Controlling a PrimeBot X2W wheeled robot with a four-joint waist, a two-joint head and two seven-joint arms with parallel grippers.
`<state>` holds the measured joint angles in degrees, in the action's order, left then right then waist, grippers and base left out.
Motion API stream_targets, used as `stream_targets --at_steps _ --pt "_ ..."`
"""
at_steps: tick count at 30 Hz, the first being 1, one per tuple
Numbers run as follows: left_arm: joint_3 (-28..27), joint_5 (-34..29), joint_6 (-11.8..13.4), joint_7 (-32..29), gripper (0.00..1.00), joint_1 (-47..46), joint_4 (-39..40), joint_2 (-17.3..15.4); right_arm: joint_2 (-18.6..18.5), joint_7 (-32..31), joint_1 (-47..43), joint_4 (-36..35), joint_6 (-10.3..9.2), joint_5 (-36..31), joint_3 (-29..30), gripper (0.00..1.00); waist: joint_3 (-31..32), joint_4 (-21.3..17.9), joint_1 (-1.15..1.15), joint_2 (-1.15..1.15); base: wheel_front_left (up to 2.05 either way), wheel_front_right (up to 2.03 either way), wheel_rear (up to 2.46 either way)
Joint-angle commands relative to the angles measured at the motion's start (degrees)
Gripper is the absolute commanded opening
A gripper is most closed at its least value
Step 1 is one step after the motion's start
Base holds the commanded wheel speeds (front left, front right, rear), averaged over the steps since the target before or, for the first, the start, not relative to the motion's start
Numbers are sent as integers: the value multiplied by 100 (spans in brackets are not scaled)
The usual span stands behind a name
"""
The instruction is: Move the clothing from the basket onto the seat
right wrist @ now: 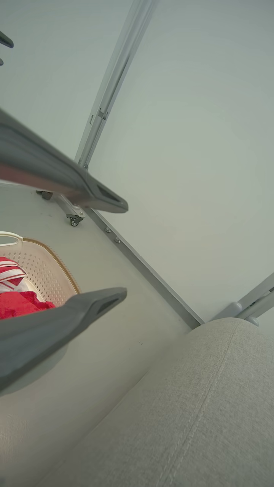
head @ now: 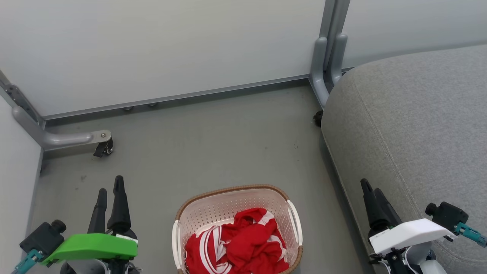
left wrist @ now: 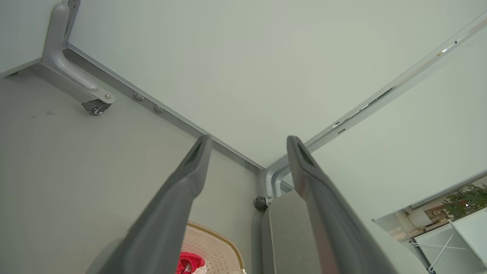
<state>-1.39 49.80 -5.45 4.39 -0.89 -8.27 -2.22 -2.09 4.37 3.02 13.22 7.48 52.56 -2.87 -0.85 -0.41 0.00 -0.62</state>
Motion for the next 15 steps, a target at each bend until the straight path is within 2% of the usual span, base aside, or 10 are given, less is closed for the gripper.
stream_targets --at_steps 1,15 --pt "53 -272 28 60 100 -14 137 -43 -37 65 123 -113 3 -205 -45 100 1 -4 0 24 0 0 0" --pt "500 -1843 306 300 100 40 441 -153 -51 303 151 -214 3 -1559 -374 100 -13 -30 0 30 0 0 0"
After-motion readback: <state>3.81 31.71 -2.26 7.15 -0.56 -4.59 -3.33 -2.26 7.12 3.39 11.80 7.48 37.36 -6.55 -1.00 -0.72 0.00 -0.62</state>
